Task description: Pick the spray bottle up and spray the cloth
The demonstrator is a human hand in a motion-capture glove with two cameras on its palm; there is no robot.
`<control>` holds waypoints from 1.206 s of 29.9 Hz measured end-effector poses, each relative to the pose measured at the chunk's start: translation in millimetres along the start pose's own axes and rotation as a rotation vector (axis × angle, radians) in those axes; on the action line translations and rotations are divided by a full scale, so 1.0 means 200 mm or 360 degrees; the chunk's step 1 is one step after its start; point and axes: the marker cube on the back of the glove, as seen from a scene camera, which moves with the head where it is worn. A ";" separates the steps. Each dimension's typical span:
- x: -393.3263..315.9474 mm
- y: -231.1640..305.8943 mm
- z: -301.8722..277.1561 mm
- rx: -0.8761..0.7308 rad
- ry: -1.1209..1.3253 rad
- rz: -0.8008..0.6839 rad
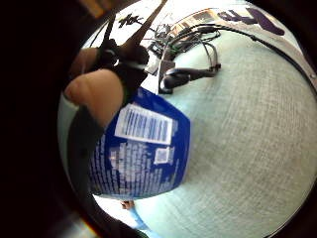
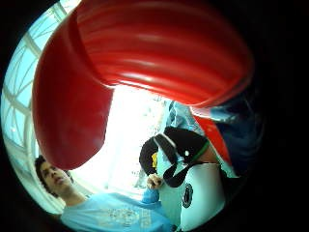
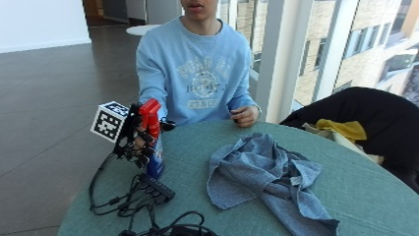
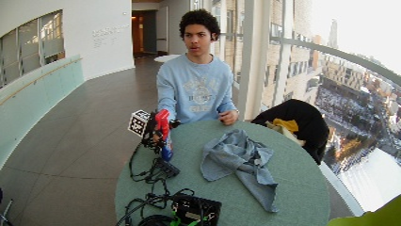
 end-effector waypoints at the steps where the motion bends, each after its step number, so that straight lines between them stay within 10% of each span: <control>1: 0.00 0.00 0.00 0.0011 -0.0002 -0.0003; 15: -0.02 -0.02 -0.01 0.0023 -0.0174 -0.0025; 36: -0.62 -0.12 0.18 -0.0999 0.0169 -0.0408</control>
